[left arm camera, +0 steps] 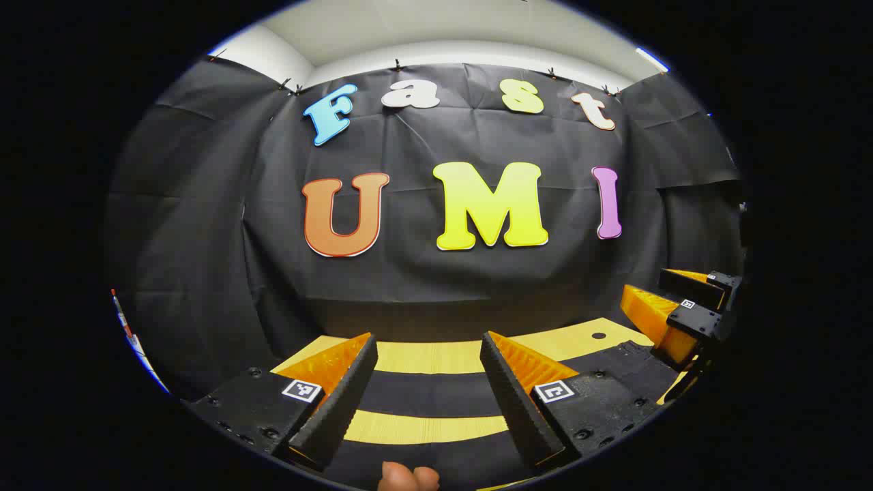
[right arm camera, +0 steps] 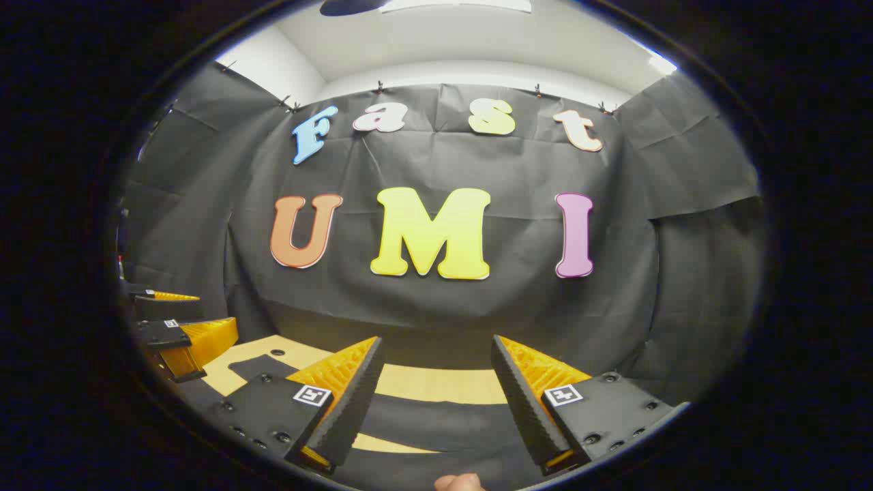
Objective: Grasp the waist and the cuffs of the jeans and fold them to make the two legs overlap; first hold the waist and fold one-third of the jeans toward the cuffs, then hold the cuffs and fold the remaining one-third in the same direction to finish folding.
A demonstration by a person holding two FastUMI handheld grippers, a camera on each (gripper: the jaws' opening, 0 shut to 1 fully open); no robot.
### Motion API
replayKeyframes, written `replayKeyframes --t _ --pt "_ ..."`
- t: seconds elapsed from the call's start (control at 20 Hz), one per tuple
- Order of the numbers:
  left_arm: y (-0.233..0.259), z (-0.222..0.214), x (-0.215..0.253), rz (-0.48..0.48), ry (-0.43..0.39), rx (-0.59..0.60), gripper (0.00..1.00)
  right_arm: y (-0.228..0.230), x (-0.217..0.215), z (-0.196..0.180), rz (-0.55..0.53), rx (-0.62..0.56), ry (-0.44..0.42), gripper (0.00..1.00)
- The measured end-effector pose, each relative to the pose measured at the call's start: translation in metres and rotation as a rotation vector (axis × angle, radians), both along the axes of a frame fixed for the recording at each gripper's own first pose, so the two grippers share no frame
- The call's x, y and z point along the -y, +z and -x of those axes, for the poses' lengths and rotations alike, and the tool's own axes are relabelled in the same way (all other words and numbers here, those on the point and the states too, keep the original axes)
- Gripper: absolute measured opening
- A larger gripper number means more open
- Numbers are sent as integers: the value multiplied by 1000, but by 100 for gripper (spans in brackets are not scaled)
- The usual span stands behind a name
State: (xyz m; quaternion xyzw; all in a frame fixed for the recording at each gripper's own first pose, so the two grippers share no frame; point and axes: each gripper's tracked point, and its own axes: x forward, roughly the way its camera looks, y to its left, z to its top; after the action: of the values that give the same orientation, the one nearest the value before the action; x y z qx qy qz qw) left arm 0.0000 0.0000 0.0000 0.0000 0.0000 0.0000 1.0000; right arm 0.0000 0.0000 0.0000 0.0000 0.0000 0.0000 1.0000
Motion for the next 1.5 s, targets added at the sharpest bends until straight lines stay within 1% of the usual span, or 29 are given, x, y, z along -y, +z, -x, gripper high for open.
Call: replayKeyframes --t 0.2,0.6,0.7,0.75,0.8,0.95,1.1,1.15,1.2,1.25,1.3,1.4,1.5 --pt "5 -2 -5 -6 2 17 97 0 0 -1 -2 -2 -17 96" --pt "12 0 -2 -20 -18 45 97 4 3 1 1 18 -25 96" --pt "12 1 -4 -13 -15 46 97 4 2 1 -3 17 -23 98" --pt "13 1 -4 -3 -16 47 97 4 2 0 -3 18 -22 96" --pt "14 1 -6 2 -12 50 97 4 2 0 -4 19 -22 98" --pt "16 1 -9 1 -6 57 97 6 1 0 -6 26 -19 96" --pt "13 0 -14 6 0 43 97 5 -3 -1 0 25 -7 96" --pt "6 1 -19 18 6 19 100 2 -4 -2 0 17 -3 96" --pt "-3 3 -26 42 20 -13 97 1 -4 -1 -2 13 -1 97" --pt "-15 6 -35 84 39 -55 88 1 -5 -1 -4 12 0 97" --pt "-28 10 -46 135 67 -108 99 -1 -5 -3 -5 8 1 96" --pt "-64 23 -74 248 153 -235 100 -4 -3 -3 -4 -1 -2 97" --pt "-102 41 -108 379 257 -342 100 -9 -1 -3 -10 -13 -8 97"
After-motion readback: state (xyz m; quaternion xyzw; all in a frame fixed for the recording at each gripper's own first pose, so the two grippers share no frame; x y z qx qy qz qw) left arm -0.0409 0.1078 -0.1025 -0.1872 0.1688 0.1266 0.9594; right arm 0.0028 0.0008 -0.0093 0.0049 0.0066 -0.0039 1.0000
